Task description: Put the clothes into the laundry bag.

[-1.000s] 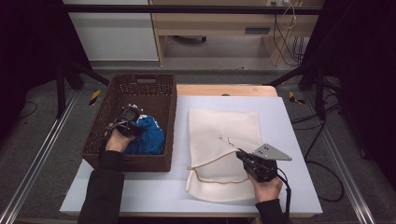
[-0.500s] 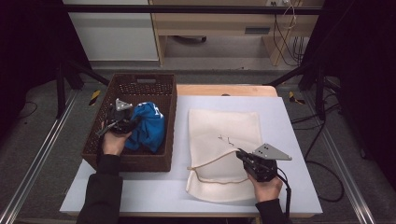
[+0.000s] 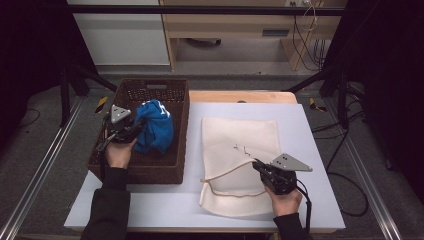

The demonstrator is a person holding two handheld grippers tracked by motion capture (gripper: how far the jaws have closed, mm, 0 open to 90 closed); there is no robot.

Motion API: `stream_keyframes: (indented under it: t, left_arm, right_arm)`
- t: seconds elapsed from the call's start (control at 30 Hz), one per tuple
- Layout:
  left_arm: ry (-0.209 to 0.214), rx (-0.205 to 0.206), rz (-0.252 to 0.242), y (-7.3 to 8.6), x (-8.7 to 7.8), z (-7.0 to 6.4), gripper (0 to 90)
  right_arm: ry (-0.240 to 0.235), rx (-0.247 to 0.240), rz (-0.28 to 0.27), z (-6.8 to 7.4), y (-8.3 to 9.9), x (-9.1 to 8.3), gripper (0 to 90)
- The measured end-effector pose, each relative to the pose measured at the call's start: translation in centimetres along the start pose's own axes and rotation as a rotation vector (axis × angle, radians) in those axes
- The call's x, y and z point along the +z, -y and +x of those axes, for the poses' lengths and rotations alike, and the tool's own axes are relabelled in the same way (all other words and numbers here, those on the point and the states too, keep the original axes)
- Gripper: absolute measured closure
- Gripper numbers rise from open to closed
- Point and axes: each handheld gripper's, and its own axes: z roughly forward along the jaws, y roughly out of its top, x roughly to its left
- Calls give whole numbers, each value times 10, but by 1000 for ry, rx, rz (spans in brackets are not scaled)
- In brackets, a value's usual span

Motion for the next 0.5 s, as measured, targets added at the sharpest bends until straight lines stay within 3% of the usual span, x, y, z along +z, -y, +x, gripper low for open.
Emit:
stream_keyframes:
  t: [0.2, 0.5]
  left_arm:
    - [31, -71, -74, -5, -7, 8, 811]
    - [35, -72, -165, -17, -28, 9, 812]
  right_arm:
    - [0, 3, 0, 0, -1, 0, 881]
    - [4, 0, -3, 0, -1, 0, 881]
